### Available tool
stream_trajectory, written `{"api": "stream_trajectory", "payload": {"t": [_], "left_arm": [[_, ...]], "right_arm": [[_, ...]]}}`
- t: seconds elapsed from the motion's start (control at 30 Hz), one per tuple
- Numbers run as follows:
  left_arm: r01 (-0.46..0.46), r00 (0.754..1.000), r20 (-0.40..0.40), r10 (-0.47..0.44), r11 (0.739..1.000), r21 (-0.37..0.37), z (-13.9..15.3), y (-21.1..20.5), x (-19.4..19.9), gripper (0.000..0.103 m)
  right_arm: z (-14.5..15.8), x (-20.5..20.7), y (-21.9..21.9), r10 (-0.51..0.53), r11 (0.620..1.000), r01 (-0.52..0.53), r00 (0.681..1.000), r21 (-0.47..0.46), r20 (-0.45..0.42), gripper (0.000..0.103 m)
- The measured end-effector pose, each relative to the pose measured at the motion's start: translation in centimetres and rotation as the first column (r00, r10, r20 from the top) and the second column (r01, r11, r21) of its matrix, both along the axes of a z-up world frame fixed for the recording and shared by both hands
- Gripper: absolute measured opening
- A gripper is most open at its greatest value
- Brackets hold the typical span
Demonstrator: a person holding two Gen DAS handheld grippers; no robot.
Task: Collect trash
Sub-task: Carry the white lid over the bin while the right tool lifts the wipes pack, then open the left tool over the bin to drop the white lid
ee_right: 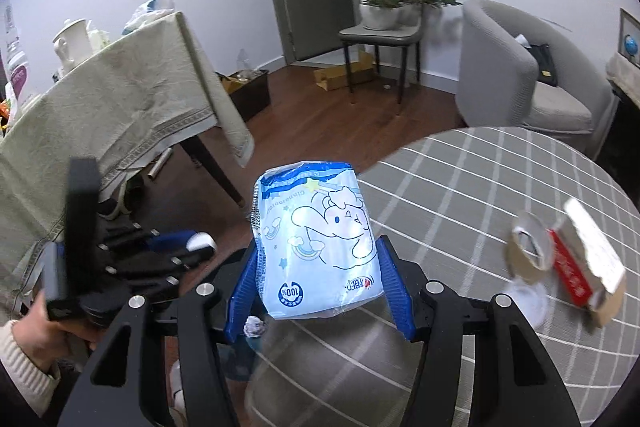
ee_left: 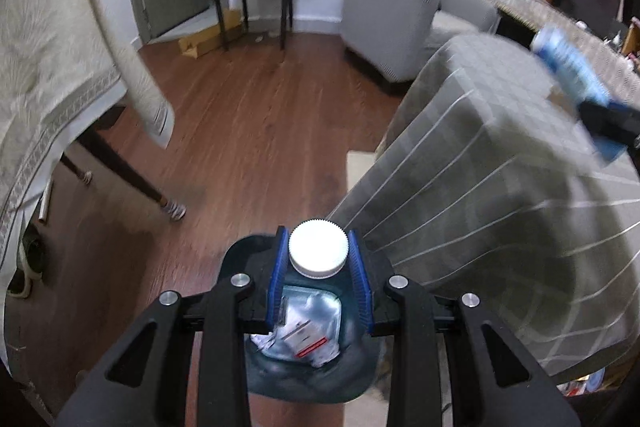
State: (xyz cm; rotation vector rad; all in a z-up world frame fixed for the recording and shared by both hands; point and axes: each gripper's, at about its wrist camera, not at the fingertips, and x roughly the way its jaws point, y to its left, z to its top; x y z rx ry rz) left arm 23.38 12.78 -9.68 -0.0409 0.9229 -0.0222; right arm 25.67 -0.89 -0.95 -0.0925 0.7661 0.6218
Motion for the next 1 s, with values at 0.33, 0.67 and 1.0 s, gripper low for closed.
{"api": "stream_trajectory", "payload": {"t": [0.33, 0.67, 1.0], "left_arm": [[-0.069, 0.984, -0.167, 0.066, 0.998, -0.01, -5.8, 5.2, -0.7, 0.032], [-0.099, 0.946, -0.316, 0.075, 0.993, -0.059, -10.3, 6.9, -1.6, 0.032], [-0.089, 0.911, -0.41, 0.052, 0.993, -0.073, -13.4, 7.7, -2.0, 0.033]], "right_arm": [[-1.0, -0.1, 6.4, 0.079, 0.997, -0.079, 0.996, 0.0, -0.028, 0.058], [-4.4, -0.3, 12.0, 0.14, 0.986, -0.148, 0.984, -0.072, -0.109, 0.058], [-8.1, 0.3, 14.4, 0.138, 0.978, -0.164, 0.971, -0.127, -0.195, 0.058]]}}
